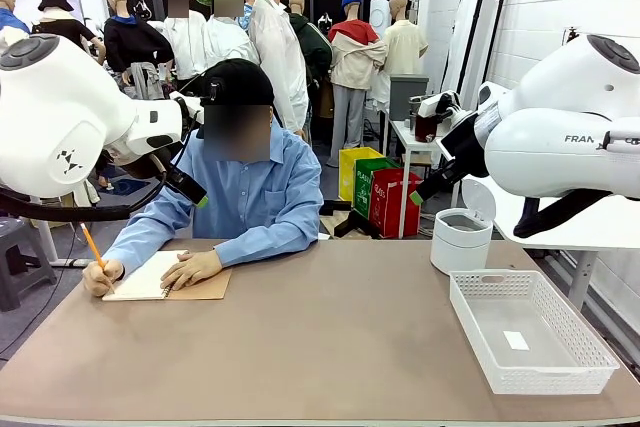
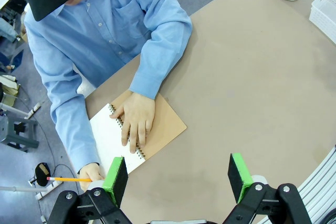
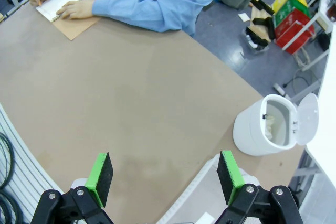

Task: Sort the paper based on its condition.
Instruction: If a person hands you a paper, place it in the Organizing basket , and if it's crumpled, put it in the Trash can.

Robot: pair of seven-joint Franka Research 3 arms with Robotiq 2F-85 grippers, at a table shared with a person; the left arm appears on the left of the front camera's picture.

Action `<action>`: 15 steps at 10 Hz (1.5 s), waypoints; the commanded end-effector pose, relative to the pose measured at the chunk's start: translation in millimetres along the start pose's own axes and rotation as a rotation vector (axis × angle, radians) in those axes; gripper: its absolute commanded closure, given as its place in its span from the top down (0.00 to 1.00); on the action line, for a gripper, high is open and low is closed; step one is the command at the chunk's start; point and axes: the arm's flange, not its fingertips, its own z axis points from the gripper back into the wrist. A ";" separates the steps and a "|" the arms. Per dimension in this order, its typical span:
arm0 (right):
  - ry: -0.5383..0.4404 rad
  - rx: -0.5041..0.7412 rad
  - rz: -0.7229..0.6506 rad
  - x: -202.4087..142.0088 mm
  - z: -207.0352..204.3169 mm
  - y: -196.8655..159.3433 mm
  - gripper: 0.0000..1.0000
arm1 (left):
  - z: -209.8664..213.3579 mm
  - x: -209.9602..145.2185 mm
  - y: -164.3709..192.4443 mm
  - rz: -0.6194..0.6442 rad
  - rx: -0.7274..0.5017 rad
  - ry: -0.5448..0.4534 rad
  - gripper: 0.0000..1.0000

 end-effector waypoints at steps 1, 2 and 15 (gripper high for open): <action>0.000 0.001 0.000 0.8 0.7 -0.2 1.00 | -0.3 0.3 0.0 -0.004 0.000 0.000 1.00; 0.000 0.001 0.000 0.8 0.7 -0.2 1.00 | -0.3 0.3 0.0 -0.004 0.000 0.000 1.00; 0.000 0.001 0.000 0.8 0.7 -0.2 1.00 | -0.3 0.3 0.0 -0.004 0.000 0.000 1.00</action>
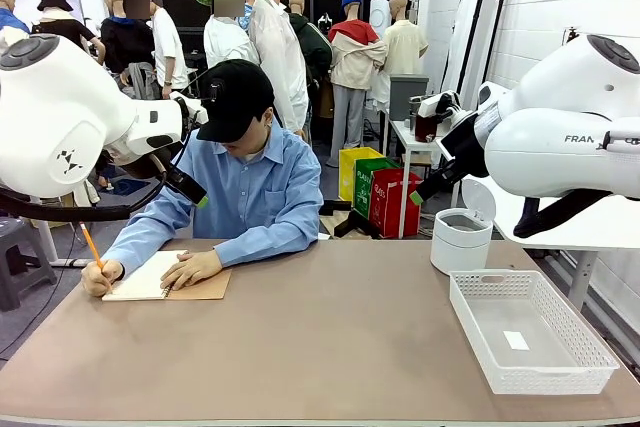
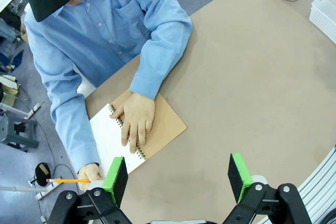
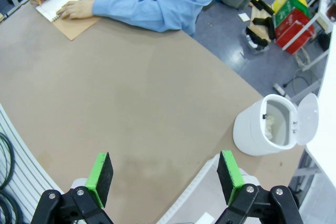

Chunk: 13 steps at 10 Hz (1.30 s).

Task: Sort the paper based on its condition.
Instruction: If a person hands you a paper, place it in the Organizing basket , and if it's crumpled, put it in the Trash can.

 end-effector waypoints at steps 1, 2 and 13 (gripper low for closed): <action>0.000 0.001 0.000 0.8 0.7 -0.2 1.00 | -0.3 0.3 0.0 -0.004 0.000 0.000 1.00; 0.000 0.001 0.000 0.8 0.7 -0.2 1.00 | -0.3 0.3 0.0 -0.004 0.000 0.000 1.00; 0.000 0.001 0.000 0.8 0.7 -0.2 1.00 | -0.3 0.3 0.0 -0.004 0.000 0.000 1.00</action>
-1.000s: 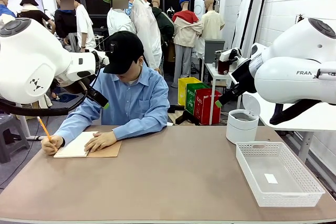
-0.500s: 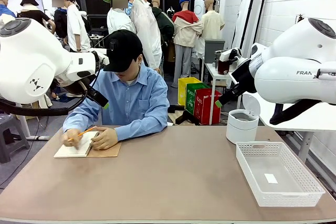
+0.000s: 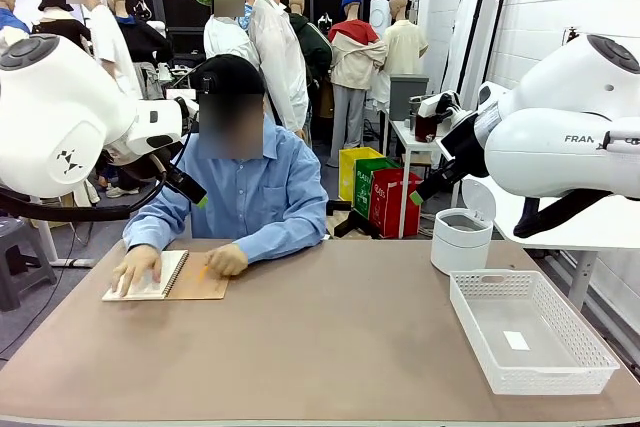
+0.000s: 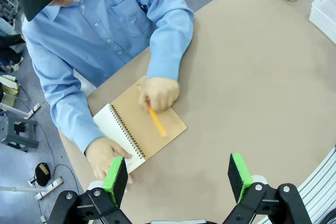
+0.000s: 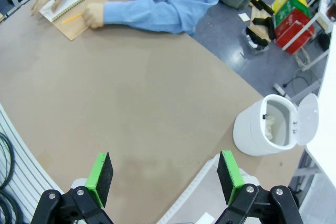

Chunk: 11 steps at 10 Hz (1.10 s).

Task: Sort the paper based on its condition.
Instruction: If a person hands you a paper, place it in the Organizing basket , and if it's crumpled, put it in the Trash can.

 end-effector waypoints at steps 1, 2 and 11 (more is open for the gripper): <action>0.000 0.001 0.000 0.8 0.6 -0.2 1.00 | -0.3 0.3 0.0 -0.004 0.000 0.000 1.00; 0.000 0.001 0.000 0.8 0.6 -0.2 1.00 | -0.3 0.3 0.0 -0.004 0.000 0.000 1.00; 0.000 0.001 0.000 0.8 0.6 -0.2 1.00 | -0.3 0.3 0.0 -0.004 0.000 0.000 1.00</action>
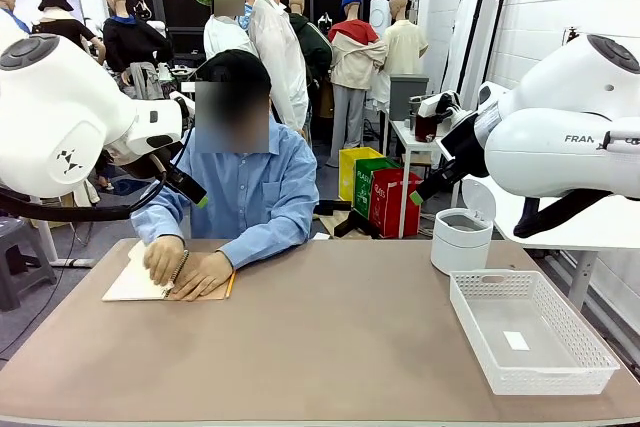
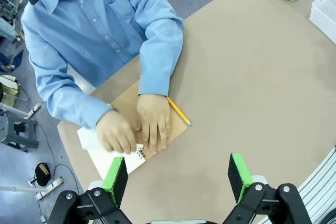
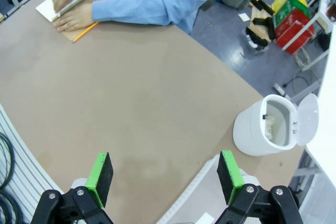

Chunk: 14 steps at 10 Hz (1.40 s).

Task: Sort the paper based on its condition.
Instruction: If a person hands you a paper, place it in the Organizing basket , and if it's crumpled, put it in the Trash can.

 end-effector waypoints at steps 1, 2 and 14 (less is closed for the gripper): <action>0.000 0.001 0.000 0.8 0.6 -0.2 1.00 | -0.3 0.3 0.0 -0.004 0.000 0.000 1.00; 0.000 0.001 0.000 0.8 0.6 -0.2 1.00 | -0.3 0.3 0.0 -0.004 0.000 0.000 1.00; 0.000 0.001 0.000 0.8 0.6 -0.2 1.00 | -0.3 0.3 0.0 -0.004 0.000 0.000 1.00</action>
